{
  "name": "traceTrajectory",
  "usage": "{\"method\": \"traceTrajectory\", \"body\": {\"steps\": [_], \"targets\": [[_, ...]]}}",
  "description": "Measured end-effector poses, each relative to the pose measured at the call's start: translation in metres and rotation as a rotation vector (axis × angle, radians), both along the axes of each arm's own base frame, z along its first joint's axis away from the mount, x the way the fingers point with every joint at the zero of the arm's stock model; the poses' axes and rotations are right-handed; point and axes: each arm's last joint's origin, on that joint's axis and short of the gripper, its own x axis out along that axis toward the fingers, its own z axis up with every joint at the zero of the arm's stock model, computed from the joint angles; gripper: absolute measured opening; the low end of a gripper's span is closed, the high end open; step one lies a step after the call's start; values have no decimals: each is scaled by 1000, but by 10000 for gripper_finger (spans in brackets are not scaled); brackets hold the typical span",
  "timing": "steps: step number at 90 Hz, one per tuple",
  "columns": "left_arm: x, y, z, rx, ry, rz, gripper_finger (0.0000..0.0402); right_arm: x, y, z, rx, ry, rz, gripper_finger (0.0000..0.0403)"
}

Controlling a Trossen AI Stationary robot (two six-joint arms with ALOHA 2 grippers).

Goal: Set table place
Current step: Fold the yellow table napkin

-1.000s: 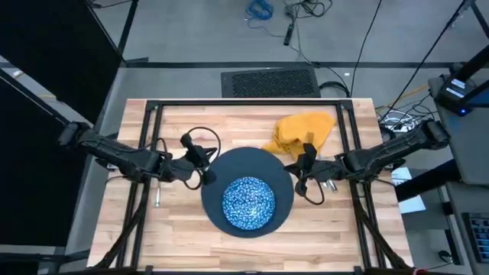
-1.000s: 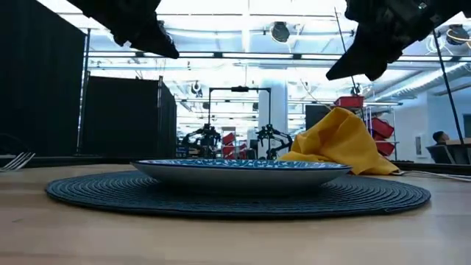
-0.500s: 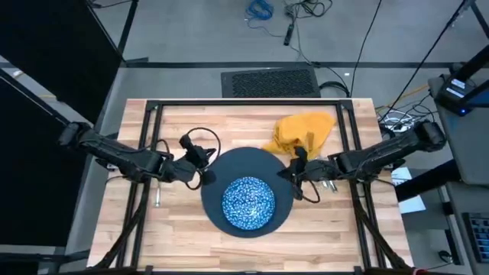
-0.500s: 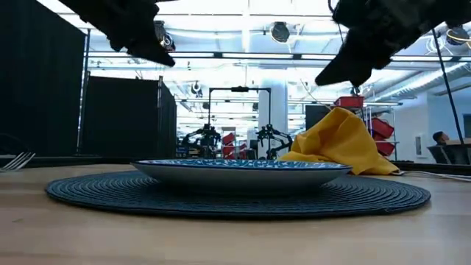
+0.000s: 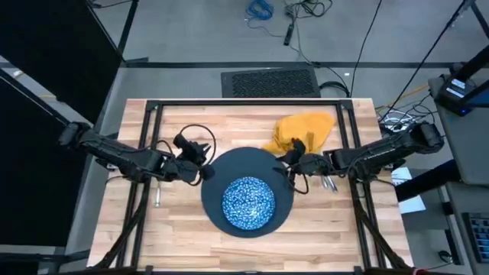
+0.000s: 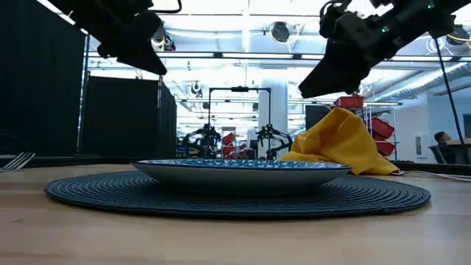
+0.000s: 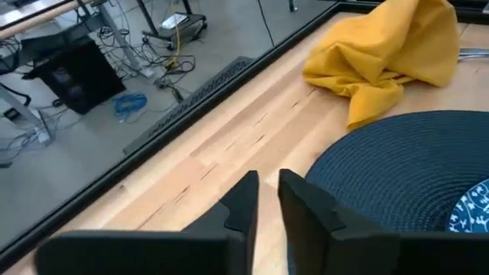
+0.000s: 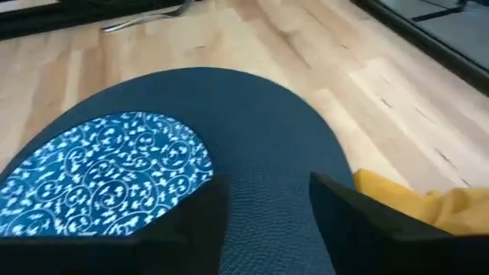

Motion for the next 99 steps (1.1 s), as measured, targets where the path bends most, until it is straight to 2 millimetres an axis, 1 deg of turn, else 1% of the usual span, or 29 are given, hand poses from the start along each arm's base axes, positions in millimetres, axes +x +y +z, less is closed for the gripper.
{"method": "traceTrajectory", "body": {"steps": [12, 29, 38, 49, 58, 74, 82, 89, 99], "targets": [[2, 0, -1, -8, -8, 1, 100, -2, 0, -3, 1, 43, 0, 171], [5, -1, -5, 2, 19, -11, 107, -19, -3, -21, 11, 282, -52, 150], [7, -2, -8, 14, 42, -18, 107, -25, -5, -25, 2, 322, -132, 144], [8, -2, -9, 19, 47, -21, 107, -28, -11, -24, -97, 308, -271, 142], [9, -1, -10, 18, 48, -14, 107, -30, -16, -15, -114, 316, -332, 141], [9, 0, -10, 14, 52, -14, 107, -33, -18, 16, -82, 277, -400, 141], [10, 0, -12, 16, 63, -17, 107, -41, -20, 30, -51, 242, -484, 141], [10, 0, -13, 17, 73, -16, 107, -52, -24, 35, -13, 254, -571, 141], [11, 0, -16, 14, 91, -22, 107, -69, -29, 34, 50, 312, -686, 141]]}}
